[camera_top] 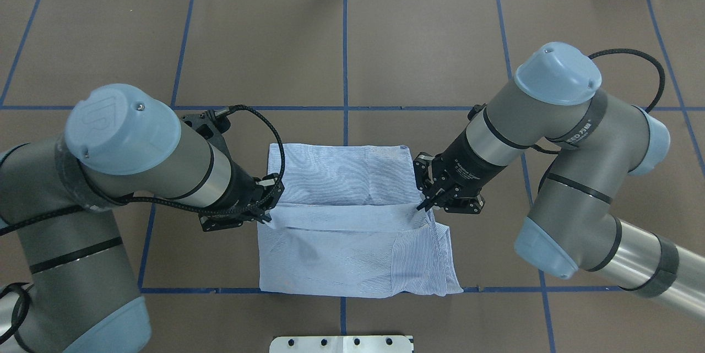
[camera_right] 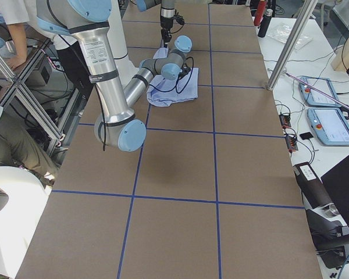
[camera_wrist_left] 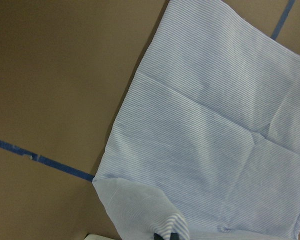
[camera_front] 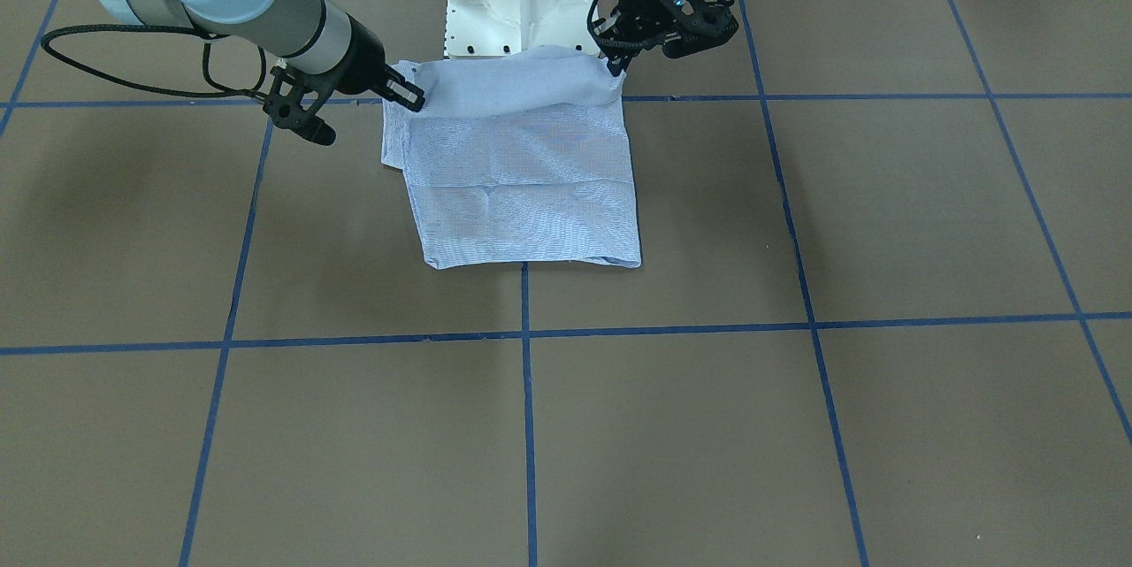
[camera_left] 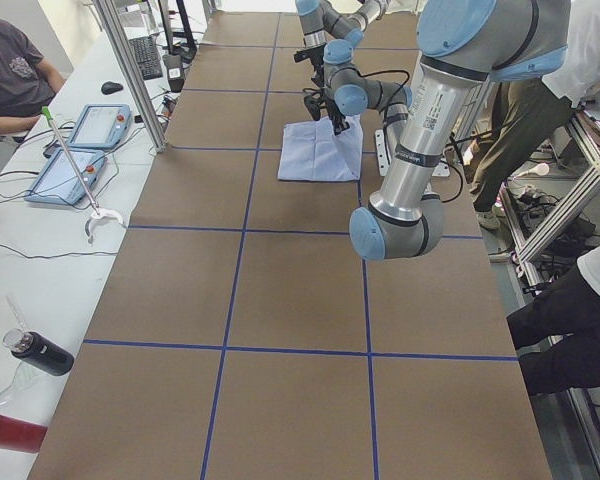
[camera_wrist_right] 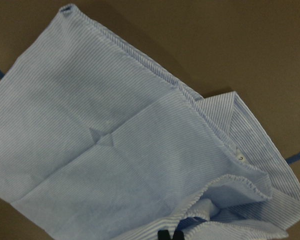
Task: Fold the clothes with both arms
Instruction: 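Carry the near edge with both grippers over the shirt away from the robot, then lay the edge down on the far side and open both grippers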
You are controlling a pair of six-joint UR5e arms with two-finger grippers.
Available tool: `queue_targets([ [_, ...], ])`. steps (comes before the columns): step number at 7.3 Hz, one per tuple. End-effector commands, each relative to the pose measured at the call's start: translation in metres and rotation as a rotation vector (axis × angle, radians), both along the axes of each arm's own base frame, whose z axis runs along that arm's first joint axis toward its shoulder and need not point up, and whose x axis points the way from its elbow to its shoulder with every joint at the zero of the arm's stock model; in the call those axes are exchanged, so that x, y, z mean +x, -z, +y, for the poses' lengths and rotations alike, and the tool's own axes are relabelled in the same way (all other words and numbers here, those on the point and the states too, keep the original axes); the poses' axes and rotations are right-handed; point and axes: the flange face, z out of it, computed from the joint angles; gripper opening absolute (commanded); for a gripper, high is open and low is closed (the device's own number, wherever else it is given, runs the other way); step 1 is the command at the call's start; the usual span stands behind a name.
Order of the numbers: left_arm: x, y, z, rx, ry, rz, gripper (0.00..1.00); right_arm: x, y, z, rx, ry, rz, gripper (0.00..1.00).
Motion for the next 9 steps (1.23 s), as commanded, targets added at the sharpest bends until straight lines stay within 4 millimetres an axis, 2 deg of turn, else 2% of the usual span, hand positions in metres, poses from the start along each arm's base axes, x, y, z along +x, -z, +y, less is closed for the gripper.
queue_targets([
  [1, 0.023, -0.035, -0.047, 0.005, 0.047, 0.001, 0.00, -0.026, -0.016, -0.026, -0.005, -0.042, 0.061, 0.00],
  [4, 0.064, -0.082, -0.078, 0.018, 0.057, 0.023, 0.00, -0.060, -0.013, -0.055, -0.002, -0.070, 0.100, 0.00],
  [6, 0.067, -0.096, -0.090, 0.011, 0.071, 0.009, 0.00, -0.066, -0.026, -0.065, 0.013, -0.087, 0.130, 0.00],
  [7, 0.067, -0.096, -0.091, 0.011, 0.072, 0.008, 0.00, -0.069, -0.032, -0.068, 0.011, -0.091, 0.142, 0.00],
  [8, 0.067, -0.092, -0.092, 0.012, 0.074, 0.012, 0.00, -0.066, -0.032, -0.071, 0.009, -0.096, 0.141, 0.31],
  [9, 0.064, -0.088, -0.096, 0.016, 0.081, 0.017, 0.02, -0.067, -0.032, -0.071, 0.009, -0.098, 0.142, 0.83],
])
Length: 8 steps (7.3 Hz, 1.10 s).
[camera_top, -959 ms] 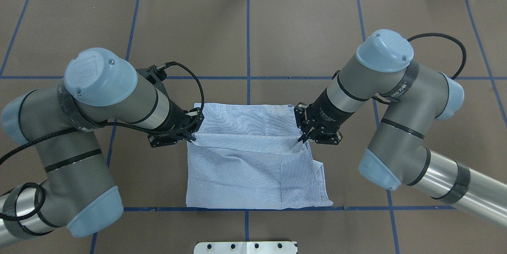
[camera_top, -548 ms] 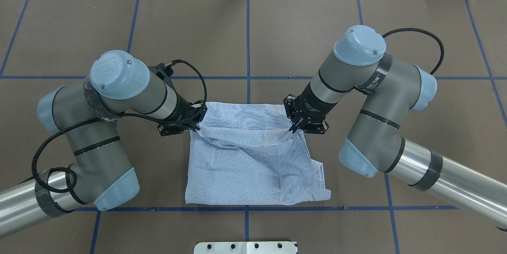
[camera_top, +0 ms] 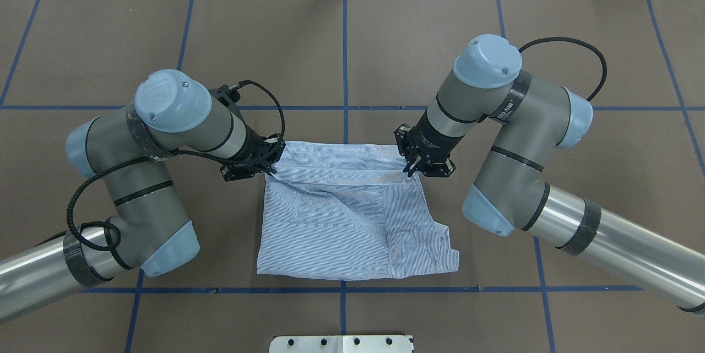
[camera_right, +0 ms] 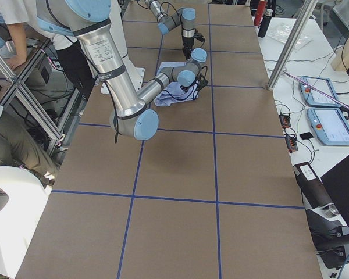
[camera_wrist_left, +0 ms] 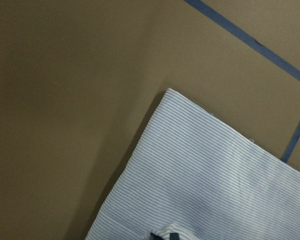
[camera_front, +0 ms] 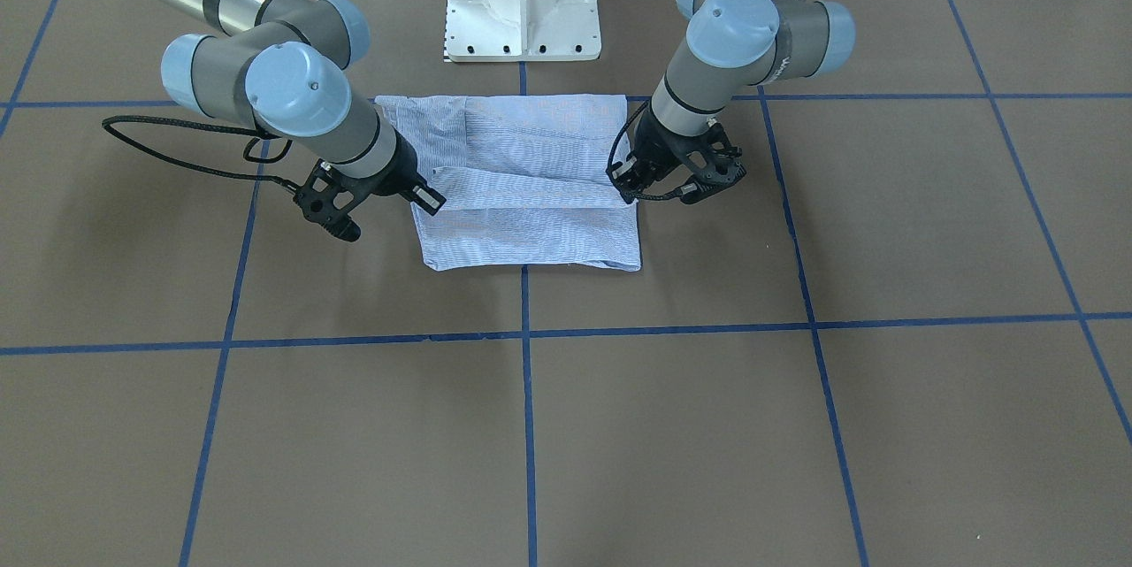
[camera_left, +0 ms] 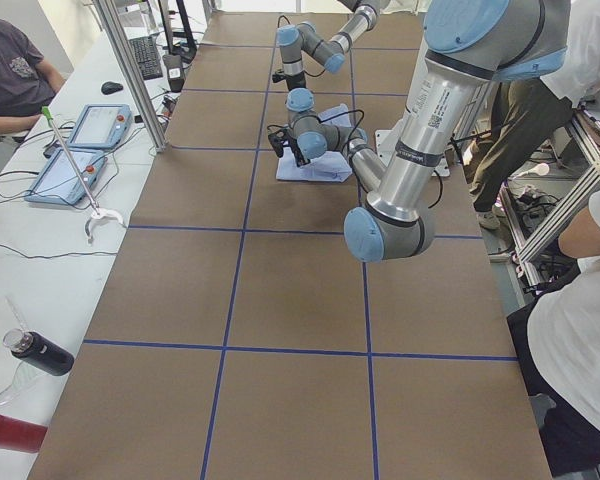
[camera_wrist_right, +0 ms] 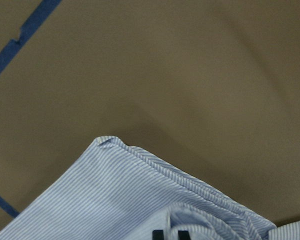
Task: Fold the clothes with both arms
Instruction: 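Lay the edge down on the far side and open both grippers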
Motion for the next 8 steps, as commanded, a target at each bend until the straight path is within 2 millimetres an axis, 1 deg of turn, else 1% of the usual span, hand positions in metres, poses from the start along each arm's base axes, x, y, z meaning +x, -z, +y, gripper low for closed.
queue_targets([
  [1, -0.006, 0.006, -0.010, 0.004, 0.018, 0.007, 0.38, 0.003, 0.002, -0.006, 0.006, -0.011, -0.002, 1.00],
  [2, -0.011, 0.006, -0.015, 0.004, 0.030, 0.006, 0.96, 0.008, 0.003, -0.011, 0.011, -0.018, -0.006, 1.00],
  [3, -0.027, 0.008, -0.033, -0.001, 0.066, 0.003, 0.99, 0.011, 0.026, -0.012, 0.046, -0.016, -0.037, 1.00],
  [4, -0.042, 0.004, -0.049, 0.018, 0.083, -0.007, 0.99, 0.018, 0.054, -0.006, 0.106, -0.033, -0.071, 1.00],
  [5, -0.051, -0.002, -0.056, 0.030, 0.085, -0.018, 0.99, 0.011, 0.069, 0.020, 0.175, -0.001, -0.096, 1.00],
  [6, -0.058, -0.010, -0.056, 0.039, 0.076, -0.038, 0.99, -0.006, 0.077, 0.051, 0.253, 0.044, -0.105, 1.00],
  [7, -0.075, -0.016, -0.054, 0.084, 0.054, -0.054, 0.99, -0.034, 0.078, 0.082, 0.318, 0.052, -0.077, 1.00],
  [8, -0.090, -0.028, -0.049, 0.110, 0.041, -0.066, 0.99, -0.052, 0.073, 0.099, 0.401, 0.120, -0.028, 1.00],
])
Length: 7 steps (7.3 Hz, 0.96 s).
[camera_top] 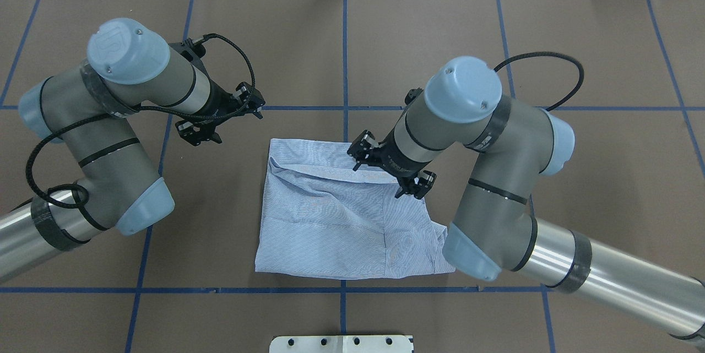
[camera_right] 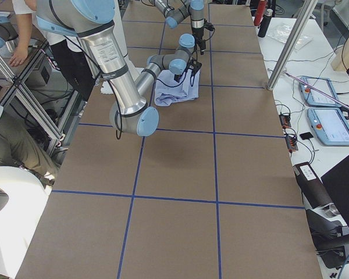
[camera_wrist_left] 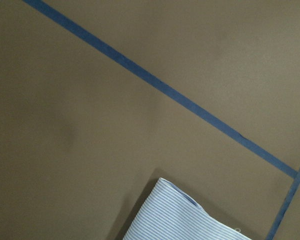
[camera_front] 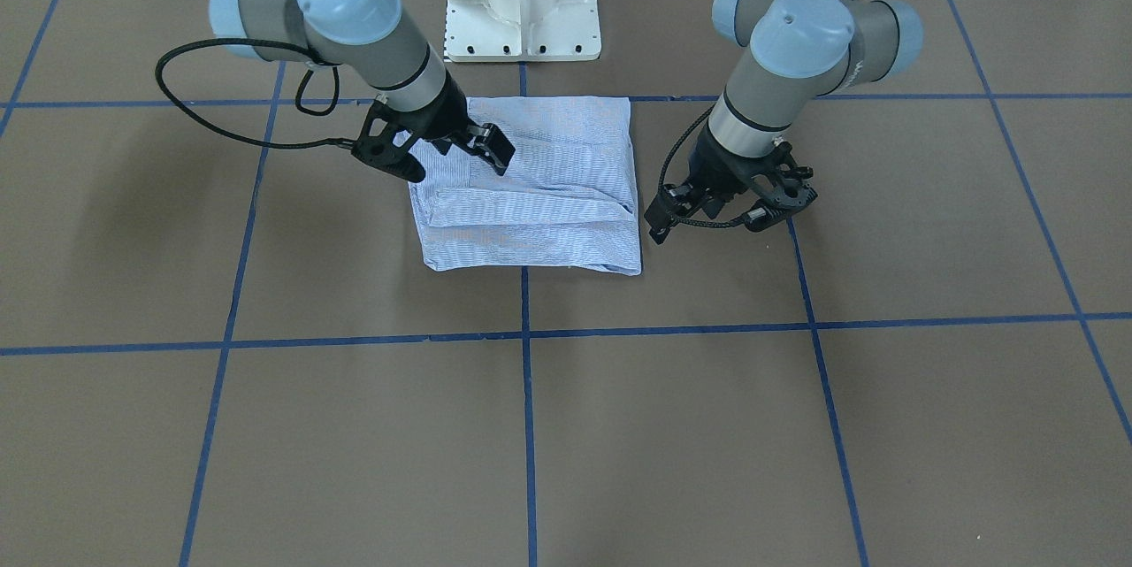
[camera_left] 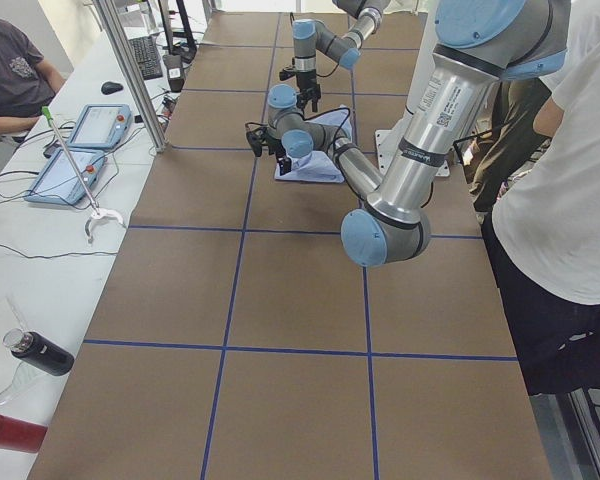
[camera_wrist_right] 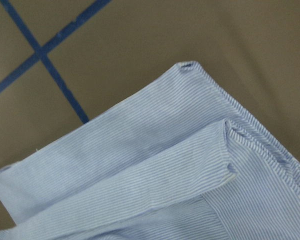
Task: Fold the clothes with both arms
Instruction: 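Raise the left gripper away while the right gripper presses the fold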
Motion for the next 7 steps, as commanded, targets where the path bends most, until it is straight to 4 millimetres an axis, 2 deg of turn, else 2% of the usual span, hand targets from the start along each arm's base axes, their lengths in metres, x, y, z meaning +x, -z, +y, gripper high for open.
queue_targets([
  [1, -0.024, -0.019, 0.003, 0.036, -0.016, -0.028, 0.99, -0.030, -0.006, 0.032, 0.206, 0.121, 0.105, 1.00],
  [2, -0.024, -0.020, 0.003, 0.037, -0.017, -0.029, 0.99, -0.039, -0.009, 0.040, 0.315, 0.188, 0.137, 1.00],
  [3, -0.026, -0.018, 0.003, 0.039, -0.015, -0.026, 0.99, -0.047, -0.011, 0.047, 0.331, 0.207, 0.166, 1.00],
  [5, -0.028, -0.019, 0.002, 0.038, -0.012, -0.028, 0.99, -0.060, -0.023, 0.046, 0.383, 0.250, 0.203, 1.00],
  [7, -0.028, -0.019, 0.002, 0.037, -0.010, -0.027, 0.99, -0.086, -0.026, 0.027, 0.437, 0.289, 0.242, 1.00],
])
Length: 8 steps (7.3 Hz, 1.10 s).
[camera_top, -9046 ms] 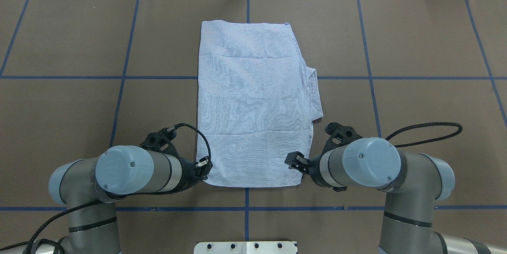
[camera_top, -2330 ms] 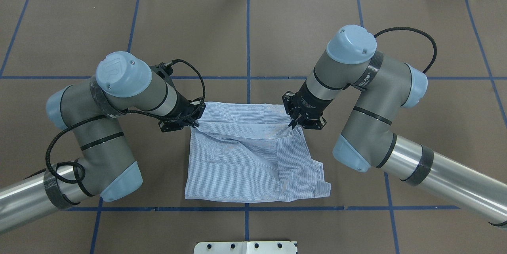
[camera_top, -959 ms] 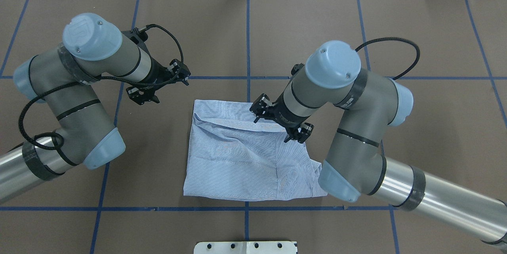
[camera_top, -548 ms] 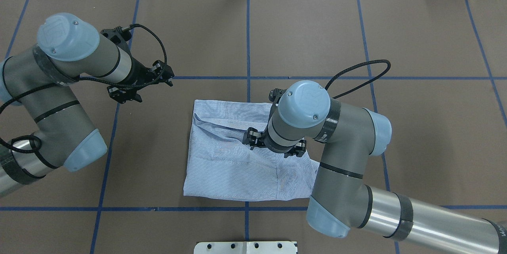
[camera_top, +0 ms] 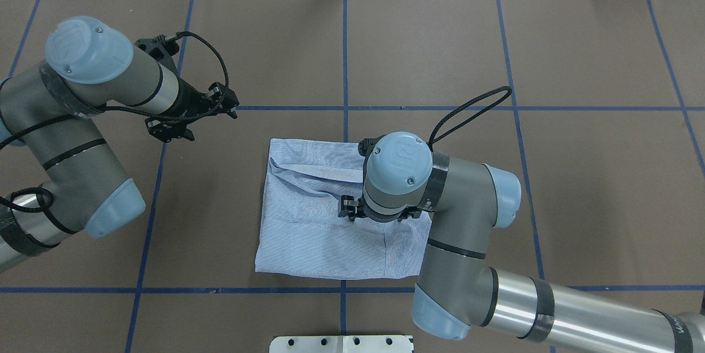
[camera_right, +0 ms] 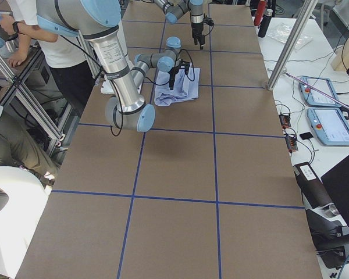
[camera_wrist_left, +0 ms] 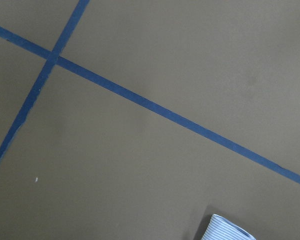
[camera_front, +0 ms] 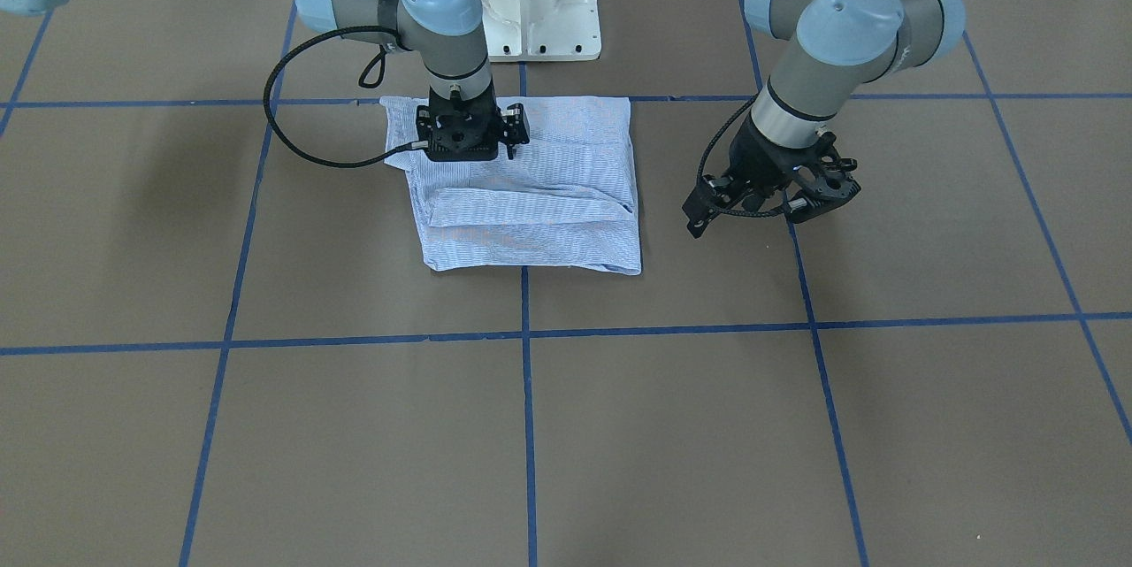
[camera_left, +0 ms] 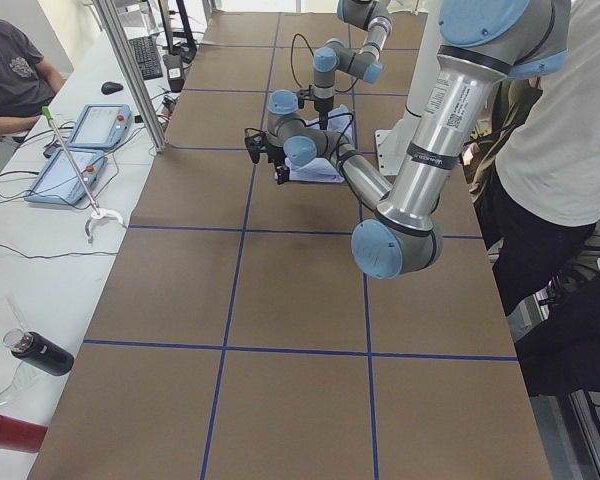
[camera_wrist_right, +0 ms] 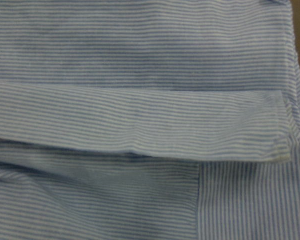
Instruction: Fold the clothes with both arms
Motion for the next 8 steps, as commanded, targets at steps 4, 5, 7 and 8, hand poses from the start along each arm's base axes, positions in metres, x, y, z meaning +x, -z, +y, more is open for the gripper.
queue_targets([
  [4, -0.001, -0.006, 0.000, -0.011, 0.006, -0.007, 0.99, -0.001, 0.016, -0.115, 0.092, -0.081, 0.001, 1.00],
  [5, -0.001, -0.005, 0.000, -0.011, 0.007, -0.005, 0.99, 0.002, 0.013, -0.143, 0.107, -0.116, -0.025, 1.00],
  [7, -0.003, -0.004, -0.002, -0.008, 0.011, -0.005, 0.99, 0.006, 0.007, -0.173, 0.116, -0.151, -0.041, 1.00],
  [8, -0.009, -0.004, -0.006, -0.002, 0.017, -0.004, 0.99, 0.016, 0.024, -0.180, 0.105, -0.148, -0.065, 1.00],
])
